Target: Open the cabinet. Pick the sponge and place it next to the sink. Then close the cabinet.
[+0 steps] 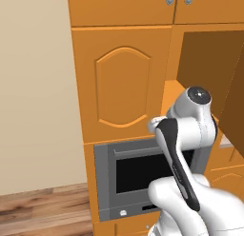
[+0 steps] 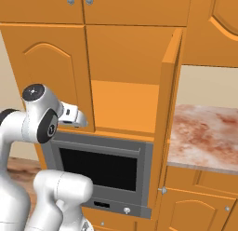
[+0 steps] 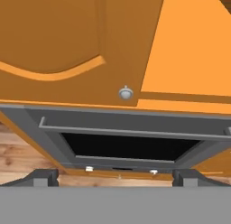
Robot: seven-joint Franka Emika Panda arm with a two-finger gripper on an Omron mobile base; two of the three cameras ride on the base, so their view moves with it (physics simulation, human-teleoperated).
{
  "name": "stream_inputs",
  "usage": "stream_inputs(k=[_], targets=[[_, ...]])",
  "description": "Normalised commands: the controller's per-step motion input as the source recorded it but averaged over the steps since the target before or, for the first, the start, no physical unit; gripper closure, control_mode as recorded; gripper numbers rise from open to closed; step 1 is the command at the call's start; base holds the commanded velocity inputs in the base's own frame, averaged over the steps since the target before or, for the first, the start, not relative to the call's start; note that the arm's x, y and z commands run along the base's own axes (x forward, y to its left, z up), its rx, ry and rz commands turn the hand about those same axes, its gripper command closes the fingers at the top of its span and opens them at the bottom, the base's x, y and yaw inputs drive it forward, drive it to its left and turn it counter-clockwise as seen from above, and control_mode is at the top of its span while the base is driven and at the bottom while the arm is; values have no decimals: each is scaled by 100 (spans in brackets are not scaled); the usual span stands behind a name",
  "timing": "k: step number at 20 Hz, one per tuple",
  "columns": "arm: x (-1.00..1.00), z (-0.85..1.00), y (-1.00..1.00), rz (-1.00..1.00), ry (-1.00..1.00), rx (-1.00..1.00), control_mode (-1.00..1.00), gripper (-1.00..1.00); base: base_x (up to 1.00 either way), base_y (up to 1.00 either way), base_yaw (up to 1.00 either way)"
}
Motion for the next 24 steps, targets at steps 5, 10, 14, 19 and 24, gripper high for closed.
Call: stream_inputs(k=[5,10,14,19,24], targets=[[35,-17,0,0,0,0,-100,-100,0,0,0],[41,-20,0,0,-3,0,-100,-100,0,0,0],[24,-1,0,0,-3,0,-100,-100,0,0,0],[15,0,-1,0,-4,0,-100,-100,0,0,0],[1,0,-9,0,-1,0,-100,-100,0,0,0]])
